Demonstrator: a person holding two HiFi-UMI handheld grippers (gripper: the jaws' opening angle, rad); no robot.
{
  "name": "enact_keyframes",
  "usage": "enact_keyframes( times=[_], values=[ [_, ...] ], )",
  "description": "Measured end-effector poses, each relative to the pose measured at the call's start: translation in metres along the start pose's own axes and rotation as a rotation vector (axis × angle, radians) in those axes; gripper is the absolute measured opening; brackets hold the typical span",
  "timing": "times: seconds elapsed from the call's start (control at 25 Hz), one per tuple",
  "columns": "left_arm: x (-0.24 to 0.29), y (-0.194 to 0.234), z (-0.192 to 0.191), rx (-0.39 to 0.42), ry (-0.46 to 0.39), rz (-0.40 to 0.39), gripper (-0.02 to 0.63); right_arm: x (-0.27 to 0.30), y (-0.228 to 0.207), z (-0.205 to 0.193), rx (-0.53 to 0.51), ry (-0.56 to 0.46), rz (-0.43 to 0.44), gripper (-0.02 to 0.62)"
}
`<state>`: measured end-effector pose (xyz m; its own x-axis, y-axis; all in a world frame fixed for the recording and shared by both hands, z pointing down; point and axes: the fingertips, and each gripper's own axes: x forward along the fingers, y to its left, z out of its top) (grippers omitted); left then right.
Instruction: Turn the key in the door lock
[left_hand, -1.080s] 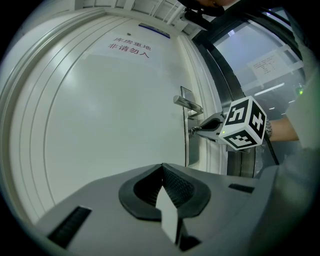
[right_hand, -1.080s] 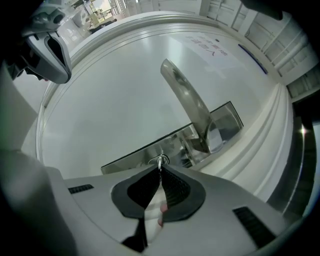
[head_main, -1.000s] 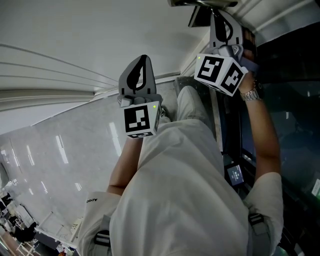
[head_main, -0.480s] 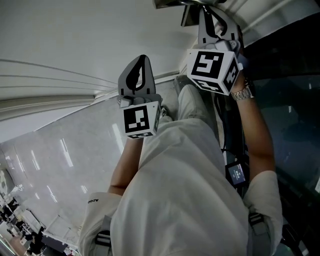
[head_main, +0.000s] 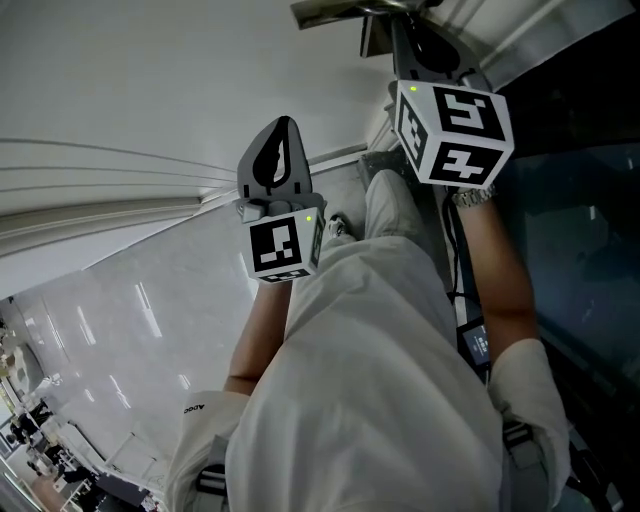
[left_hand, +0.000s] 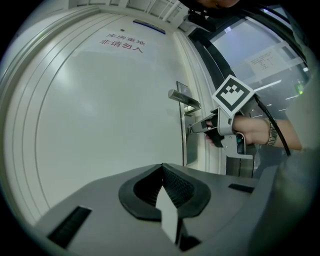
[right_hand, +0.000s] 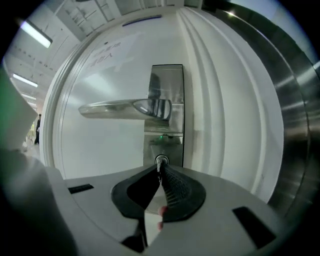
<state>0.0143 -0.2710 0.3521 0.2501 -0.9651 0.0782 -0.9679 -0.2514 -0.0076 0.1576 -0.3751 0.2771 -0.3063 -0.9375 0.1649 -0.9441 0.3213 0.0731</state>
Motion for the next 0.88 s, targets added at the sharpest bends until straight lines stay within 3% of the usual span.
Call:
enact_keyframes(
  times=[0.32,0.6,0.76,0.88],
  values=[
    [0.001,0.005,0.005,0.048,0.01,0.002,0.006,0.002,-0.005,-0.002,0.623,-0.008,0.116,0.012],
    [-0.003,-0.001,-0.004,0.055,0.004,0.007,0.006,-0.009,-0.012,-0.02,0.912,-0.043,0.15,0.014],
    [-0.001,0.008,0.006,0.061,-0.004,0.003,0.006,-0.004,-0.007,-0.017,1.149,-0.074,0.184,0.014],
    [-0.009,0.016,0.006,0.057,-0.004,0.011,0.006,-0.006,0.0,-0.017,1.265,-0.08,0.213,0.017]
  ],
)
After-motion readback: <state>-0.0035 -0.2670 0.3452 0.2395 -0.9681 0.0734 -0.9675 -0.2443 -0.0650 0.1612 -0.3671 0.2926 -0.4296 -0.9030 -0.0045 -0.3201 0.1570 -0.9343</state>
